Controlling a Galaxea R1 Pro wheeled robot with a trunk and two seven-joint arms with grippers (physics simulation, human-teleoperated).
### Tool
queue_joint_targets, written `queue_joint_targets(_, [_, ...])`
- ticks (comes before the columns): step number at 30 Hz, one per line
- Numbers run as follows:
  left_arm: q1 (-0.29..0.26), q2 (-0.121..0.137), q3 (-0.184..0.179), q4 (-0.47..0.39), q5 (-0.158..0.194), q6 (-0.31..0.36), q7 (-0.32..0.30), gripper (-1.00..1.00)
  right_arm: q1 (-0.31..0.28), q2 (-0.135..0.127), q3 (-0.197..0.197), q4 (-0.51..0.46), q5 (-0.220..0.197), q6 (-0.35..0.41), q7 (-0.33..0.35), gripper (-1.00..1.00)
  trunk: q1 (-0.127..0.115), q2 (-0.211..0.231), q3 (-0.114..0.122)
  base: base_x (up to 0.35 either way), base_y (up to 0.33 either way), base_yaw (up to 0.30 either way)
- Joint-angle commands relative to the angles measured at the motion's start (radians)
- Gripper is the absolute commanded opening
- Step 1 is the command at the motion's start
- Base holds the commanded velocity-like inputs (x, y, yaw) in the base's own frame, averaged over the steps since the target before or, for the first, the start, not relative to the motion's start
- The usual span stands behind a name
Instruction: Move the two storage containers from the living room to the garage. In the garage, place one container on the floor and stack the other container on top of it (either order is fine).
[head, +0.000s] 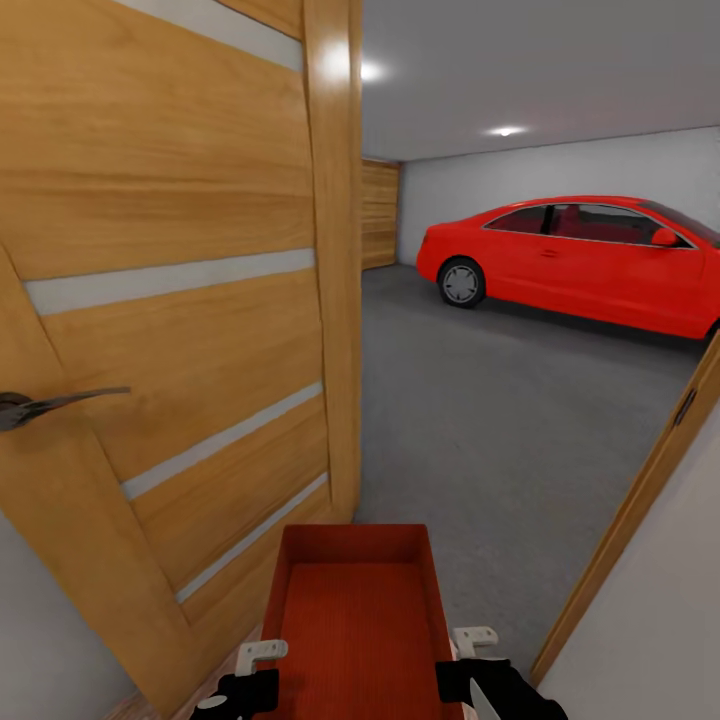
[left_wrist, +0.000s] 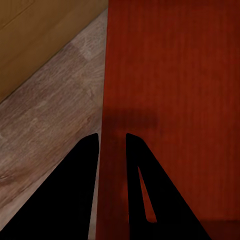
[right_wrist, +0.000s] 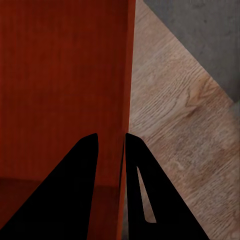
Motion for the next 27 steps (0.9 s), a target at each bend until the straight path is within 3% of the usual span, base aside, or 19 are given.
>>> queue_joint_targets(1, [-0.001, 0.001, -0.003, 0.005, -0.005, -0.002, -0.020, -1.00, 0.000, -0.034, 0.034, -0.005, -0.012, 0.006, 0.015, -1.00, 0.000, -0.001, -0.001, 0.020, 0.004, -0.012])
queue_joint_targets(13, [-0.001, 0.001, -0.003, 0.005, -0.004, -0.002, -0.020, -1.00, 0.000, -0.034, 0.033, -0.005, -0.012, 0.006, 0.015, -1.00, 0.000, -0.001, -0.001, 0.004, 0.016, -0.096])
queue_joint_targets(27, [-0.001, 0.001, -0.003, 0.005, -0.004, -0.002, -0.020, -1.00, 0.000, -0.034, 0.034, -0.004, -0.012, 0.006, 0.015, -1.00, 0.000, -0.001, -0.001, 0.000, 0.003, -0.012])
